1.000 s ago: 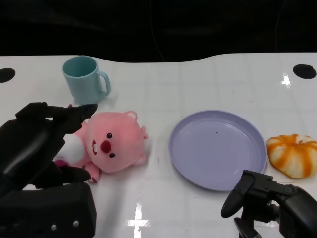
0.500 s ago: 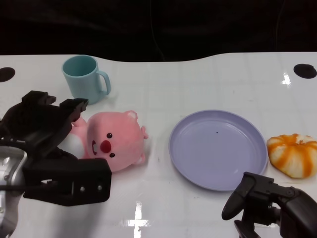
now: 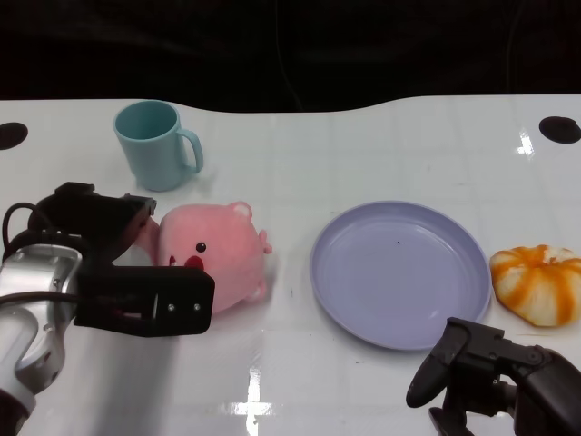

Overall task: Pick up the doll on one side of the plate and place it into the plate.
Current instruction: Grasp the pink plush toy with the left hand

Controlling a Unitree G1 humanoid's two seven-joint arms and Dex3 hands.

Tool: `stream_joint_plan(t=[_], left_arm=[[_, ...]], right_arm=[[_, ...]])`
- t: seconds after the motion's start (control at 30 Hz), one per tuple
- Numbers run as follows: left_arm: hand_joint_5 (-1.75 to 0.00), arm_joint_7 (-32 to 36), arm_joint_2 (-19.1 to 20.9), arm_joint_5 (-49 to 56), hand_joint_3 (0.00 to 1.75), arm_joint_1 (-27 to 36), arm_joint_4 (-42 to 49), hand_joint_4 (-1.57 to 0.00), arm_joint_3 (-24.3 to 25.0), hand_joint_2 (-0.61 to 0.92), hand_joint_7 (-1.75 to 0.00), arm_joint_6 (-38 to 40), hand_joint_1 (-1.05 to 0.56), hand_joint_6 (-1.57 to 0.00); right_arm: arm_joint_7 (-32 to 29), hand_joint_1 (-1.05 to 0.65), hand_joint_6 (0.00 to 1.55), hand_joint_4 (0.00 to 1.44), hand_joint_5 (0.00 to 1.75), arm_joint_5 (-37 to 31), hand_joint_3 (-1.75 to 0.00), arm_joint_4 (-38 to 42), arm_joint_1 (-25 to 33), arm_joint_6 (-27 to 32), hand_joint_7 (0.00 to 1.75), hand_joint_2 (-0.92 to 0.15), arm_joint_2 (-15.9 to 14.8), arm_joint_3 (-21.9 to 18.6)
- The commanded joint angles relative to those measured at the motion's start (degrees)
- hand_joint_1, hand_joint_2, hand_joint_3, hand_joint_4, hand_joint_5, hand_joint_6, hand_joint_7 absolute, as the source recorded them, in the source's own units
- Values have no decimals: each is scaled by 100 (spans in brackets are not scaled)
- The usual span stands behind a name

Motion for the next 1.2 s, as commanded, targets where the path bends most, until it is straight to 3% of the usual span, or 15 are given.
stream_joint_plan(t=[0.03,0.53,0.73,0.83,0.87,0.9,0.93,0.97,1.0,1.03,1.2], left_arm=[[-36,235,-68,-2,0,-293,608,-8,-183,92,-1,-77,-71,-28],[-17,635,-884,-622,6,-993,3282,-25,-698,92,-2,-458,-65,-38],[-16,1026,-1095,-947,15,-944,3769,-69,-703,92,-7,-668,-51,-80],[-30,1553,-1115,-1161,14,-812,3870,-97,-595,92,-17,-959,-38,-104],[-61,1728,-1115,-1219,10,-763,3886,-94,-561,92,-17,-1042,-35,-110],[-115,1914,-1105,-1263,6,-712,3909,-82,-543,92,-21,-1149,-32,-118],[-144,2081,-1102,-1277,5,-668,3939,-77,-549,92,-41,-1207,-29,-115],[-159,2186,-1100,-1283,12,-645,3972,-77,-563,92,-82,-1240,-27,-101],[-168,2209,-1088,-1307,20,-618,3972,-75,-562,92,-116,-1260,-25,-86],[-171,2211,-1080,-1327,26,-606,3974,-69,-563,92,-126,-1270,-25,-78],[-175,2218,-1065,-1395,33,-608,3990,-63,-602,92,-136,-1293,-25,-70]], right_arm=[[-26,-14,54,62,172,30,-107,-122,66,74,142,-59,-45,-25],[-12,-15,54,61,172,110,-108,-368,238,190,143,-59,-70,-87],[3,-15,54,62,172,120,-108,-363,251,158,143,-58,-94,-115],[-2,-14,54,62,173,114,-108,-349,230,153,143,-58,-103,-115],[-8,-14,54,62,173,100,-109,-350,220,164,143,-58,-110,-114],[-13,-14,54,62,173,96,-109,-347,213,176,143,-58,-114,-114],[-20,-14,54,62,173,104,-109,-340,208,188,143,-58,-109,-115],[-24,-13,54,62,172,113,-109,-333,206,193,143,-58,-105,-116],[-27,-13,54,62,172,111,-109,-331,201,205,143,-58,-108,-116],[-29,-13,54,63,172,107,-108,-331,198,213,143,-58,-111,-115],[-31,-14,54,63,172,102,-109,-337,191,231,143,-57,-116,-114]])
